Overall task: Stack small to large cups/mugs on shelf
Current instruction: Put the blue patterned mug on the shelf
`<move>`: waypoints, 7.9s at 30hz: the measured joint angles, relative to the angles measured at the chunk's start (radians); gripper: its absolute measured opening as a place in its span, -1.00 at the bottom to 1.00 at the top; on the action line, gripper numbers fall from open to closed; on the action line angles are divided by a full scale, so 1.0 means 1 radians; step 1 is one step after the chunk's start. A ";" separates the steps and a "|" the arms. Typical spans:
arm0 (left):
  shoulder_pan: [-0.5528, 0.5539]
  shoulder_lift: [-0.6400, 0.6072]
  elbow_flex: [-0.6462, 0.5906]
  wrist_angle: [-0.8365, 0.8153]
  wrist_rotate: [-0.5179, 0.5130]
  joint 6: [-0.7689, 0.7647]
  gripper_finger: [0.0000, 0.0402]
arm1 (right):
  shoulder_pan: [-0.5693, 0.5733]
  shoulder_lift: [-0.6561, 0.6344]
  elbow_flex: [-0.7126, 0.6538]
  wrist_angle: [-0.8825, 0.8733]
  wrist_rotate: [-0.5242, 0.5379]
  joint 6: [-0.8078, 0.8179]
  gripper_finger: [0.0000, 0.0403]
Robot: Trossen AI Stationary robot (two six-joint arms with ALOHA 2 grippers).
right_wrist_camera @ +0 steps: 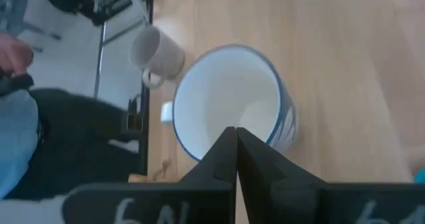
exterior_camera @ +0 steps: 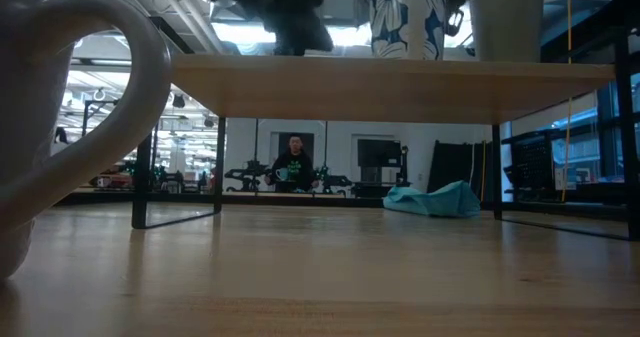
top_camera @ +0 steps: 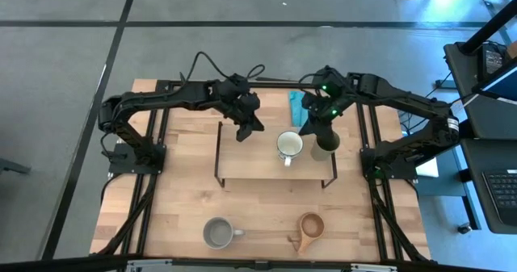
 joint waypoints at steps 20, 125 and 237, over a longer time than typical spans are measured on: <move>0.003 -0.001 0.000 -0.001 -0.048 -0.005 -0.82 | -0.028 0.019 0.084 0.134 0.212 -0.045 -0.94; -0.054 0.000 0.000 -0.030 -0.069 0.005 -0.82 | 0.180 0.505 0.779 -0.582 0.359 -0.159 -0.40; -0.093 0.097 0.000 0.154 0.089 -0.087 -0.82 | 0.201 0.425 0.503 -0.549 0.454 -0.050 -0.77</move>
